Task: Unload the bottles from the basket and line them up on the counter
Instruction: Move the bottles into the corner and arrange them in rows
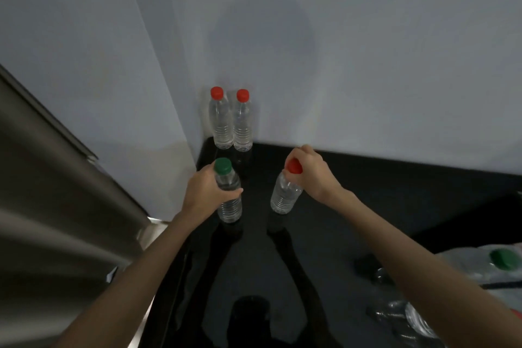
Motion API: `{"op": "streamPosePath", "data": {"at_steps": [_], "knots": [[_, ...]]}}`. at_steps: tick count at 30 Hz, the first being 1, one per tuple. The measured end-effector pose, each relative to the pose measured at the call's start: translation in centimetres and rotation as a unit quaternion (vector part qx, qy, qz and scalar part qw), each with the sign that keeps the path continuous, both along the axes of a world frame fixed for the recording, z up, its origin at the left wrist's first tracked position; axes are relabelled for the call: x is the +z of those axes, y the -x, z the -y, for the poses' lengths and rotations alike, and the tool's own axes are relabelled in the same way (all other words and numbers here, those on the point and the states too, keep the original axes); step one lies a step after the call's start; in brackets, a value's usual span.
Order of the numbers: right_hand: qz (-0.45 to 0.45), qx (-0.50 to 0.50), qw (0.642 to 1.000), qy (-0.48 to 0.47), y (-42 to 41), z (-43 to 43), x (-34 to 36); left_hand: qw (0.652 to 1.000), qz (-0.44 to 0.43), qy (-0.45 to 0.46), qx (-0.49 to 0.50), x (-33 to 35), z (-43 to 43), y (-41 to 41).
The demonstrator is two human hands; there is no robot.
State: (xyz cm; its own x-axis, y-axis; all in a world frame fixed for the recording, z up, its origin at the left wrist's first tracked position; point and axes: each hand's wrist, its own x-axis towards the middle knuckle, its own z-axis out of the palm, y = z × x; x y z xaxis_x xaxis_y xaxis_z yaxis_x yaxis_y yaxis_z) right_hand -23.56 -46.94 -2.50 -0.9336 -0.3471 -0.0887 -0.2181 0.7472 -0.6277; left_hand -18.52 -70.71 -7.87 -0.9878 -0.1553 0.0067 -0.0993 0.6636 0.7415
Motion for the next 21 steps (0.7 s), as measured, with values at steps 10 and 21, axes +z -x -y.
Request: {"op": "streamPosePath", "data": {"at_steps": [10, 21], "knots": [[-0.035, 0.010, 0.994, -0.099, 1.8, 0.5, 0.0, 1.000, -0.009, -0.005, -0.006, -2.4, 1.6, 1.3], [-0.090, 0.196, 0.975, -0.050, 0.1, 9.4, 0.1, 0.970, 0.077, -0.229, 0.019, -3.8, 2.7, -1.4]]}}
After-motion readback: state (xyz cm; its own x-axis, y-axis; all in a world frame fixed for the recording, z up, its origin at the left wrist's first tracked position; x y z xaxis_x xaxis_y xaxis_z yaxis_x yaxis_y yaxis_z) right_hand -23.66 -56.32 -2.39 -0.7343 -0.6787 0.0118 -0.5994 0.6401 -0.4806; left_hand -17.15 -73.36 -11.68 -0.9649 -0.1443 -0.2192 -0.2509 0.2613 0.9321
